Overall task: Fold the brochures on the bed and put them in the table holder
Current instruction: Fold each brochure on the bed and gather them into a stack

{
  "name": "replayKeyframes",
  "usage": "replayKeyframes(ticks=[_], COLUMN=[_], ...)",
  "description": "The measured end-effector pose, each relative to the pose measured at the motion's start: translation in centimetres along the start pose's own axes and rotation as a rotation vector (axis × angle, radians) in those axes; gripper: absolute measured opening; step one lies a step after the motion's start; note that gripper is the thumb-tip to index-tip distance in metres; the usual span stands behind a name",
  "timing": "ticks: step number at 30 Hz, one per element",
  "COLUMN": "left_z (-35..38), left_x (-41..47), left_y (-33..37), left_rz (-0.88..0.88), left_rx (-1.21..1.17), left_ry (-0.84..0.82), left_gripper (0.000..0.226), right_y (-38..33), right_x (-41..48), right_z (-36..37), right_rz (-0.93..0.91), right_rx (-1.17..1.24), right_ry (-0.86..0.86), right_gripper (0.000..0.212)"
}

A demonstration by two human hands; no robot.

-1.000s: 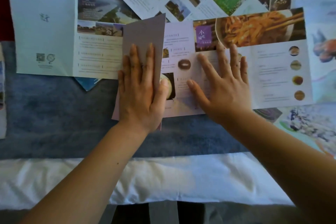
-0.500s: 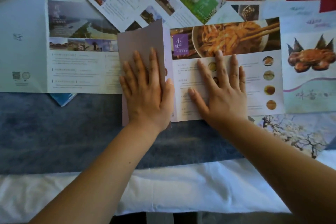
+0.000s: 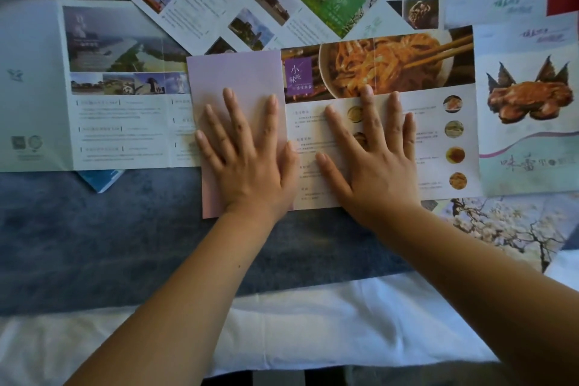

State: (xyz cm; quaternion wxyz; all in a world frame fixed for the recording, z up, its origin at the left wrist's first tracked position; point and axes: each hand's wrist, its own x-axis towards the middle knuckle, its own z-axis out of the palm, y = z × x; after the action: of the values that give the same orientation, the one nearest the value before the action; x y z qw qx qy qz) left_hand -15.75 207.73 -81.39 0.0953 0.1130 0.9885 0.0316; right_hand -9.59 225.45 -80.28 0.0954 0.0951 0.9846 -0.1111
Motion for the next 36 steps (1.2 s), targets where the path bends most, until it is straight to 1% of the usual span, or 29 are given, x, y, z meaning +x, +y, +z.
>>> replayKeyframes(ticks=[5,12,16,21,27,31,36], left_z=[0.0,-0.3,-0.4,-0.6,-1.3,-2.2,-3.3], left_x=[-0.5,-3.1,-4.4,-5.2,-5.2,-5.3,-5.3], left_y=[-4.1,-12.3,-16.3,-19.3,-22.1,-22.7,-21.9], left_rz=[-0.011,-0.074,-0.057,-0.062,-0.101,-0.126,-0.114], left_rx=[0.017,0.036,0.026,0.009,0.0,-0.166,-0.374], left_ry=[0.022,0.02,0.034,0.036,0.026,0.013,0.017], left_gripper=[0.073,0.074,0.071,0.066,0.073,0.086,0.091], right_y=[-2.6,-8.2,-10.8,-12.7,-15.2,-16.6,-17.5], right_x=[-0.7,-1.4,-1.5,-1.0,-0.5,-0.3,-0.4], right_z=[0.0,1.3,2.0,2.3,2.8,3.6,4.6], right_rz=[-0.086,-0.114,-0.114,-0.104,-0.155,-0.144,-0.136], right_rx=[-0.032,-0.043,-0.075,-0.065,-0.029,-0.032,-0.061], right_ry=[-0.037,-0.081,-0.091,-0.088,-0.11,-0.106,-0.054], right_gripper=[0.073,0.081,0.086,0.086,0.083,0.083,0.081])
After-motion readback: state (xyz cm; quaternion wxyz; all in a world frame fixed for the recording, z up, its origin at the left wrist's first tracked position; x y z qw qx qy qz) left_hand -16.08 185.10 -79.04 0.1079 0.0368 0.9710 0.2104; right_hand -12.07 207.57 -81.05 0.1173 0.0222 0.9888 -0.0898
